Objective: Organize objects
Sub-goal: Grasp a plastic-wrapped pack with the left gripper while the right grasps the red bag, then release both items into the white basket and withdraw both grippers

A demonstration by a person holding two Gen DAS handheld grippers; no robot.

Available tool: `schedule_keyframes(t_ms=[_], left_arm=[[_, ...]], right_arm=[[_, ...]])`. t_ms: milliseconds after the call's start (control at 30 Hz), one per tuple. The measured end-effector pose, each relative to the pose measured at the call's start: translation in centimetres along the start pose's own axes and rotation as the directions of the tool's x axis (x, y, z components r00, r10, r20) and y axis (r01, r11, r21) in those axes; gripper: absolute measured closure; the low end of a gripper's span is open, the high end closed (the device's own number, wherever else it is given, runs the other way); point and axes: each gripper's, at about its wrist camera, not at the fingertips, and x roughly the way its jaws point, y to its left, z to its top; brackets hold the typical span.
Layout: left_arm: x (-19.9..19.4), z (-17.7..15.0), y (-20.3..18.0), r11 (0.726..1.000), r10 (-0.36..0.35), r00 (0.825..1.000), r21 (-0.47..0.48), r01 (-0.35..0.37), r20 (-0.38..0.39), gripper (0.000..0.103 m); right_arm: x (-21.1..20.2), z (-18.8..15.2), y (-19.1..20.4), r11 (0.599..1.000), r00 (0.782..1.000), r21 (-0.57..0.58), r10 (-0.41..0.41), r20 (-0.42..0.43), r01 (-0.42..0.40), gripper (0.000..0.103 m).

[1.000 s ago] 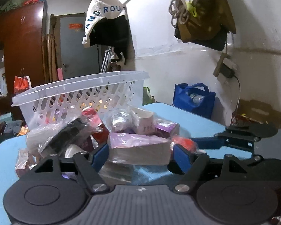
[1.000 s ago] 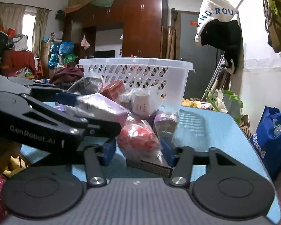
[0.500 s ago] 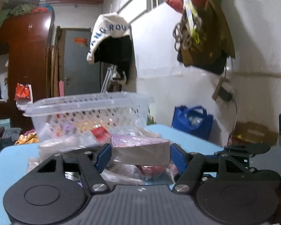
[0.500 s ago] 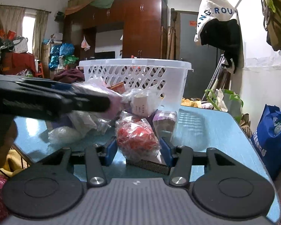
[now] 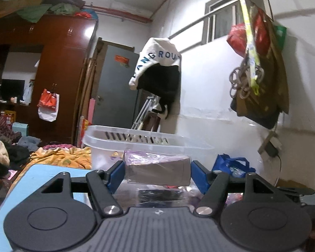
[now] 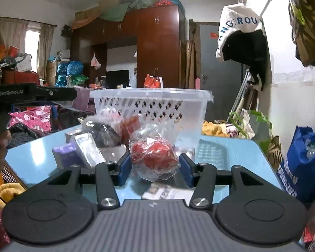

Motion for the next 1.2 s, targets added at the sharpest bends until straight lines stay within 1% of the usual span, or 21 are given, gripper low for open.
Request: schedule_keyframes(t_ms=[200, 300, 400, 467, 500, 533, 633, 667, 733, 767, 800, 833, 867, 933, 967, 1033, 1067, 1167, 1200], left_arm=[[0.0, 0.3, 0.7, 1.000, 0.002, 1.000, -0.008, -0.002, 0.016, 0.031], [0.8, 1.8, 1.0, 1.000, -0.003, 1.000, -0.006, 0.003, 0.017, 0.031], [2.7, 4.5, 0.9, 1.000, 0.013, 1.000, 0.009, -0.013, 0.021, 0.031], [5.0, 6.4, 1.0, 0.999, 0.032, 0.999, 0.019, -0.032, 0.007, 0.031], [6.4, 7.3, 1.2, 0.999, 0.045, 0.999, 0.015, -0.045, -0.006, 0.031], [8.0, 8.1, 1.4, 0.998, 0.058, 0.998, 0.008, -0.058, -0.039, 0.031], [11.9, 9.1, 2.4, 0.998, 0.057, 0.990, -0.030, -0.062, -0.130, 0.031], [12.8, 9.1, 2.5, 0.998, 0.052, 0.988, -0.033, -0.057, -0.147, 0.031], [13.8, 9.1, 2.6, 0.998, 0.039, 0.988, -0.037, -0.045, -0.148, 0.029], [14.4, 9.1, 2.6, 0.999, 0.033, 0.988, -0.038, -0.039, -0.152, 0.023], [14.8, 9.0, 2.7, 0.999, 0.025, 0.986, -0.044, -0.033, -0.166, 0.015], [15.2, 8.8, 2.9, 0.998, 0.021, 0.983, -0.058, -0.032, -0.181, 0.015], [15.4, 8.6, 3.0, 0.997, 0.024, 0.982, -0.063, -0.036, -0.189, 0.015], [15.0, 8.1, 2.8, 0.999, 0.020, 0.980, -0.045, -0.029, -0.199, 0.015], [14.5, 7.9, 2.8, 0.999, 0.023, 0.981, -0.038, -0.031, -0.193, 0.015], [13.0, 7.6, 2.7, 0.999, 0.035, 0.984, -0.029, -0.041, -0.172, 0.015], [12.4, 7.6, 2.7, 0.999, 0.033, 0.986, -0.025, -0.038, -0.162, 0.015], [9.2, 6.5, 2.6, 0.999, 0.027, 0.990, -0.016, -0.029, -0.137, 0.015], [8.1, 5.9, 2.6, 0.999, 0.029, 0.991, -0.014, -0.031, -0.128, 0.015]], right_arm=[[0.7, 1.4, 0.5, 1.000, 1.000, -0.014, 0.009, 0.021, -0.009, 0.050], [1.2, 3.0, 0.6, 1.000, 0.999, -0.025, 0.012, 0.041, -0.011, 0.050], [2.5, 6.3, 0.3, 0.999, 0.997, -0.031, 0.006, 0.080, -0.003, 0.050], [4.3, 8.9, 0.1, 0.999, 0.994, -0.036, -0.020, 0.105, 0.024, 0.050], [5.4, 9.9, 0.0, 0.999, 0.995, -0.042, -0.027, 0.099, 0.031, 0.050], [6.8, 10.8, -0.1, 0.998, 0.996, -0.044, -0.035, 0.084, 0.038, 0.050], [11.1, 12.6, -0.8, 0.997, 0.997, -0.038, -0.074, 0.025, 0.074, 0.050], [12.0, 12.6, -1.1, 0.997, 0.997, -0.036, -0.073, 0.008, 0.073, 0.050], [13.3, 12.4, -1.5, 0.997, 0.997, -0.034, -0.072, -0.023, 0.072, 0.049], [13.7, 12.2, -1.7, 0.998, 0.998, -0.021, -0.063, -0.018, 0.062, 0.048], [13.7, 12.1, -1.9, 0.998, 0.998, -0.020, -0.055, -0.008, 0.055, 0.036], [13.7, 11.9, -1.9, 0.998, 0.998, -0.022, -0.054, -0.014, 0.053, 0.021], [13.7, 11.8, -2.1, 0.998, 0.998, -0.018, -0.052, -0.020, 0.052, 0.004], [12.5, 11.4, -2.4, 0.998, 0.998, 0.000, -0.062, 0.022, 0.062, 0.003], [11.9, 11.3, -2.4, 0.999, 0.998, 0.008, -0.052, 0.030, 0.052, 0.000], [10.8, 11.0, -2.7, 1.000, 1.000, 0.026, -0.012, 0.016, 0.012, 0.000], [10.4, 10.9, -2.6, 1.000, 1.000, 0.029, -0.007, 0.005, 0.007, 0.000], [8.3, 9.7, -2.3, 0.999, 0.998, 0.017, -0.051, 0.022, 0.050, 0.000], [7.5, 8.8, -2.2, 0.998, 0.998, 0.017, -0.059, 0.021, 0.059, 0.000]])
